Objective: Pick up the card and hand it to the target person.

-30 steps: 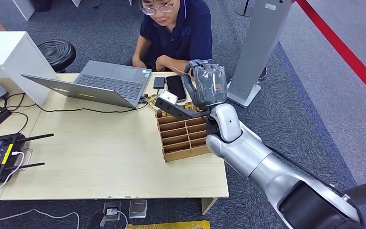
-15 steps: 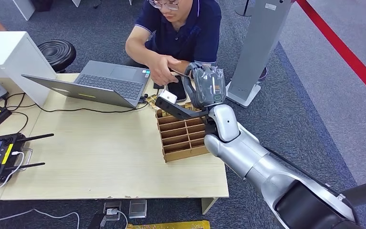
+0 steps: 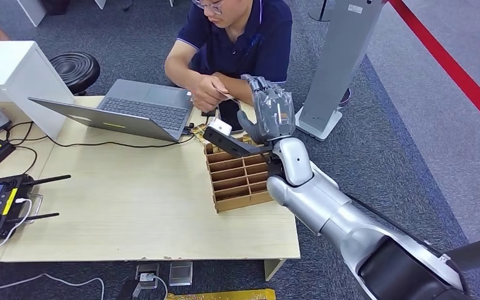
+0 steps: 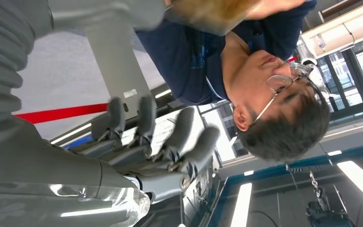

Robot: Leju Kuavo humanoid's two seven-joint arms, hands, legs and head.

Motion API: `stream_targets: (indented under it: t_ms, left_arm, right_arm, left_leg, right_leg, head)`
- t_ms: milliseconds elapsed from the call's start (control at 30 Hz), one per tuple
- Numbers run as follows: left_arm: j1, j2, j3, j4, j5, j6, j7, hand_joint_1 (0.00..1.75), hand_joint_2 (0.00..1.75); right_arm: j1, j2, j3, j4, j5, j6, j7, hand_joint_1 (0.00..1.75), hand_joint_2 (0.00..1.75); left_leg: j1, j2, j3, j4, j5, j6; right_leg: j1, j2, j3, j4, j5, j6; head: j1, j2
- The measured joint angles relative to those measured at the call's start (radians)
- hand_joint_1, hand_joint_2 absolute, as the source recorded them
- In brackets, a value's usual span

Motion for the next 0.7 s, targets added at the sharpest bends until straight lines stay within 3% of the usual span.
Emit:
stream_targets:
  t_ms: [167,333,533,700]
  left_arm:
    - [0.007,0.0,-0.001,0.0,0.019,0.017,0.002,0.0,0.0]
    - [0.019,0.0,-0.001,0.0,0.035,0.025,-0.007,0.0,0.0]
    - [0.042,0.003,0.001,0.0,0.05,0.028,-0.021,0.0,0.0]
    - [0.052,0.004,0.005,0.0,0.062,0.036,-0.022,0.0,0.0]
  right_arm:
    - [0.022,0.001,-0.019,-0.02,-0.178,0.013,-0.08,0.0,1.75]
    - [0.068,-0.001,-0.059,-0.078,-0.528,0.111,-0.224,0.0,1.75]
    - [0.16,-0.042,-0.108,-0.206,-0.901,0.201,-0.328,0.0,1.75]
    - [0.238,-0.086,-0.132,-0.303,-1.046,0.217,-0.368,0.0,1.75]
  left_leg:
    - [0.0,0.0,0.0,0.0,0.0,0.0]
    - [0.0,0.0,0.0,0.0,0.0,0.0]
    - [0.0,0.0,0.0,0.0,0.0,0.0]
    - [0.0,0.0,0.0,0.0,0.0,0.0]
  right_leg:
    - [0.0,0.0,0.0,0.0,0.0,0.0]
    - [0.0,0.0,0.0,0.0,0.0,0.0]
    - [0.0,0.0,0.0,0.0,0.0,0.0]
    - [0.0,0.0,0.0,-0.001,0.0,0.0]
  head:
    - [0.0,0.0]
    - [0.0,0.0]
    - [0.001,0.0]
    - [0.0,0.0]
